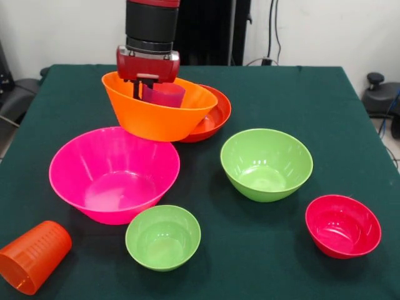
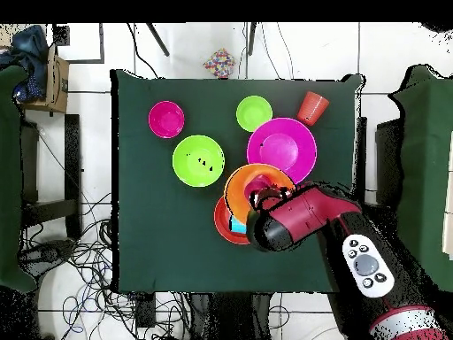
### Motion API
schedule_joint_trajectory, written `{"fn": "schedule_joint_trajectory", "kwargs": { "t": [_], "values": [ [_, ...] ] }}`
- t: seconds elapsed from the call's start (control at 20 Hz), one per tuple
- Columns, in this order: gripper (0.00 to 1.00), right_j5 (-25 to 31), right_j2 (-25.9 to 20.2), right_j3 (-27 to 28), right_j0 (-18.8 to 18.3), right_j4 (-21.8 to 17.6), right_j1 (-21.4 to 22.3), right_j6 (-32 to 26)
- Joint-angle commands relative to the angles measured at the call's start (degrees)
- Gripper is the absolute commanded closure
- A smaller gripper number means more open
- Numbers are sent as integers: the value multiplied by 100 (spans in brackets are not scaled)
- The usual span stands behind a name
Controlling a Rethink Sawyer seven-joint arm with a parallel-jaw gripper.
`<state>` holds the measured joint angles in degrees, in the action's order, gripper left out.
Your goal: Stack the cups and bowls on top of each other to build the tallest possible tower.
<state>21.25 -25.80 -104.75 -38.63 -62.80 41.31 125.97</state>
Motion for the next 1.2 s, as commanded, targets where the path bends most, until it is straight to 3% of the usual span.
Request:
{"fn": "schedule_joint_trajectory", "kwargs": {
  "t": [0.05, 0.55, 1.2],
  "values": [
    [100, 352, -126, 248, -306, -42, 46, -1212],
    [100, 575, -291, 292, -442, 95, 99, -1414],
    [100, 544, -245, 412, -363, 26, -20, -1247]
  ]
}}
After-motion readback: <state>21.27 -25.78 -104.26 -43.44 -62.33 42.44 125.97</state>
